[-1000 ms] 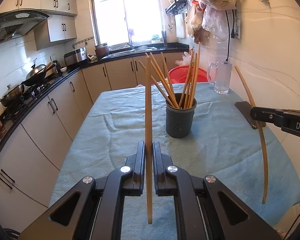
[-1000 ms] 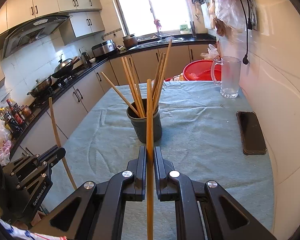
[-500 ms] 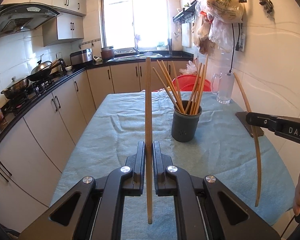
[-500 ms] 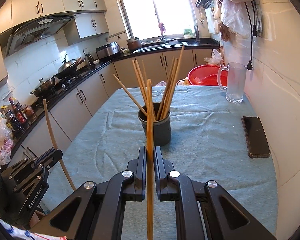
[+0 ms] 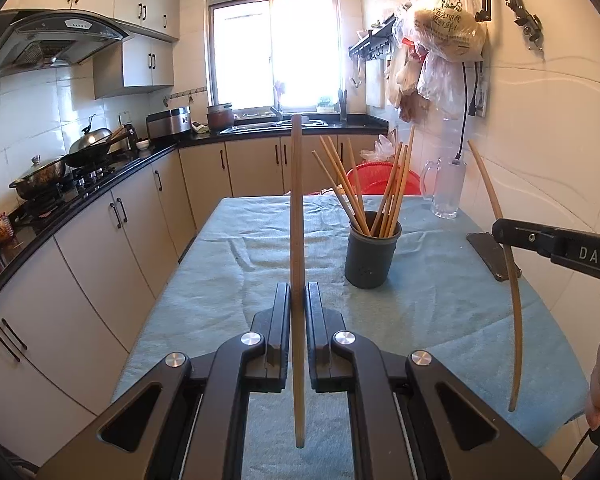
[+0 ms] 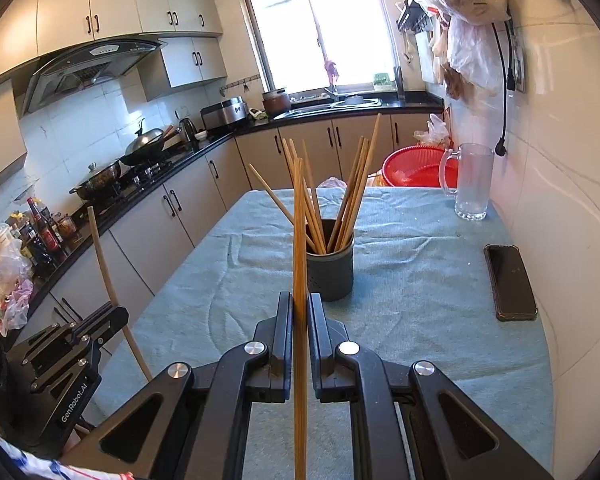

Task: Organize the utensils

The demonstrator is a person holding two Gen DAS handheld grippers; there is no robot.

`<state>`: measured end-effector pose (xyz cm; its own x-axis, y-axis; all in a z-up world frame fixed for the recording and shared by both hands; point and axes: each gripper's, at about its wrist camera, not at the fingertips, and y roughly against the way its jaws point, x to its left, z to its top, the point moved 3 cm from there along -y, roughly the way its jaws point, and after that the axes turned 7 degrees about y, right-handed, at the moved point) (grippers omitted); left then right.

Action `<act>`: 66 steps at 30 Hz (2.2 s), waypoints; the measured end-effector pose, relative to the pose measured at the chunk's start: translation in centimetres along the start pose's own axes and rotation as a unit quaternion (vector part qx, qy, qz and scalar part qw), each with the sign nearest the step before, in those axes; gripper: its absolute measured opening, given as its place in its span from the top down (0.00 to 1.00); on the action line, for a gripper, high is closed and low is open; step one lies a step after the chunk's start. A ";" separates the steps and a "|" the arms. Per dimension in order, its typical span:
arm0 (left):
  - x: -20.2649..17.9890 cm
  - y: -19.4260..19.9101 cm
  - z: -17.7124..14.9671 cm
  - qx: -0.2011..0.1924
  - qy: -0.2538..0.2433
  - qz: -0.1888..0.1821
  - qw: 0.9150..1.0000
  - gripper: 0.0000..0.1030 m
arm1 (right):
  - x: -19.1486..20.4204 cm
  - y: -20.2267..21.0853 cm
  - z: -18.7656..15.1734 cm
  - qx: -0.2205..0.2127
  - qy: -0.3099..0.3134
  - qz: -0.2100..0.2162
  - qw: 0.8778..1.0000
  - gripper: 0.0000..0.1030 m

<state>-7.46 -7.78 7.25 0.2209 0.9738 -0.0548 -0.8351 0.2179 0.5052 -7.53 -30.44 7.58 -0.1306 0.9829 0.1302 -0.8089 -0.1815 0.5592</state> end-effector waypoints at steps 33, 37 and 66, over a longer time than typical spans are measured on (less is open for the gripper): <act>-0.9 -2.0 3.8 -0.024 0.024 -0.008 0.999 0.93 | -2.3 1.8 2.9 -0.063 -0.036 0.020 0.997 0.93; -0.8 -3.8 5.8 -0.027 0.045 -0.018 0.998 0.93 | -3.1 0.7 4.3 -0.072 -0.048 0.027 0.996 0.93; -1.4 -12.5 14.5 -0.084 0.128 -0.082 0.985 0.94 | -6.7 -9.7 12.3 -0.113 -0.075 0.028 0.990 0.93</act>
<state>9.97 -12.83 13.55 0.2438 0.9044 -0.3502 -0.8747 0.3610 0.3233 8.27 -35.70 11.33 -0.1056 0.9524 0.2860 -0.9123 -0.2072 0.3532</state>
